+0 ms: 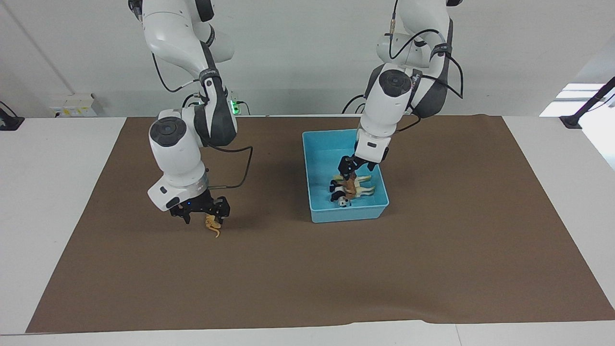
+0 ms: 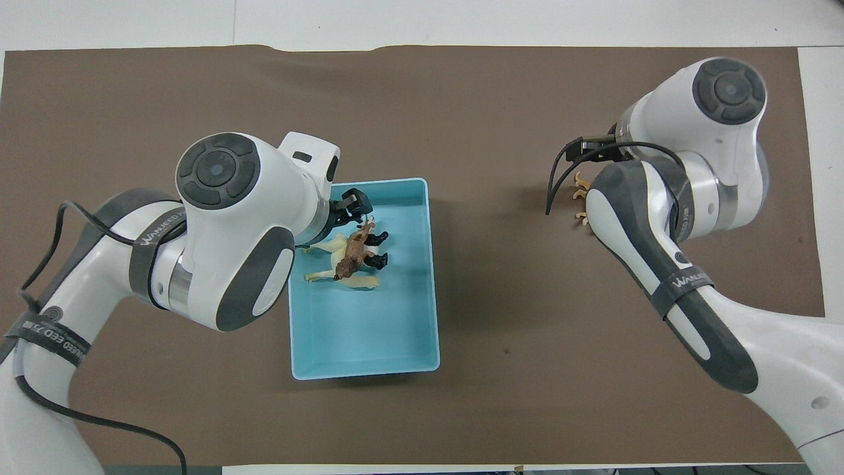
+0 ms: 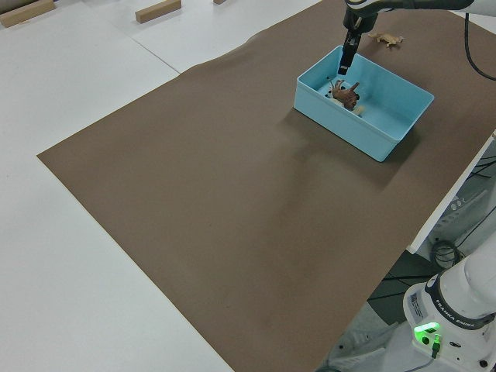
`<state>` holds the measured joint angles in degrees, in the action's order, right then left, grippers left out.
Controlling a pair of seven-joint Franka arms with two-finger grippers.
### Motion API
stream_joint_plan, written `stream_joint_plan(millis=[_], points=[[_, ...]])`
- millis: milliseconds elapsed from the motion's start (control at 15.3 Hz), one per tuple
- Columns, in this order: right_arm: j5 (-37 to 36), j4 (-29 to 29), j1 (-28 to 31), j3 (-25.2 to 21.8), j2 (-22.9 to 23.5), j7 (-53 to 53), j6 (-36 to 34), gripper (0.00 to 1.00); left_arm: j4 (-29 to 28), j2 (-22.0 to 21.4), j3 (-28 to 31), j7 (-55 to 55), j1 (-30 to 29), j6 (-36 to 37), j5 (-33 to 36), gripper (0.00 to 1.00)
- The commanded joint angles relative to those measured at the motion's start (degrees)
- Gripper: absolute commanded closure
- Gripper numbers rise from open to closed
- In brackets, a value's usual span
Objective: Put all toys into storage box
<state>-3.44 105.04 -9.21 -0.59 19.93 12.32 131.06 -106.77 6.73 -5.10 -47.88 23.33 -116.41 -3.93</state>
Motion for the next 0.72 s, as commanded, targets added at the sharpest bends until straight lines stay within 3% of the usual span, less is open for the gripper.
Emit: stream_joint_plan(millis=[0,196,523,653], points=[[0.54,7.45,0.42,0.59,-3.58,-0.97,3.41,0.0,1.38,-5.57,0.35,0.77,-1.88,6.35,-0.46,0.0],[0.54,11.58,2.78,0.51,-3.76,-7.11,7.69,0.0,1.74,-10.41,0.53,11.62,-7.75,11.36,-0.46,0.0],[0.54,12.91,3.32,0.59,-2.18,-6.7,13.86,0.01,8.41,-9.8,0.79,39.13,-14.35,26.04,4.11,0.0],[0.54,12.56,2.62,0.68,-1.48,-2.41,14.31,0.01,9.3,-9.63,1.23,42.77,-16.02,27.9,4.2,0.0]])
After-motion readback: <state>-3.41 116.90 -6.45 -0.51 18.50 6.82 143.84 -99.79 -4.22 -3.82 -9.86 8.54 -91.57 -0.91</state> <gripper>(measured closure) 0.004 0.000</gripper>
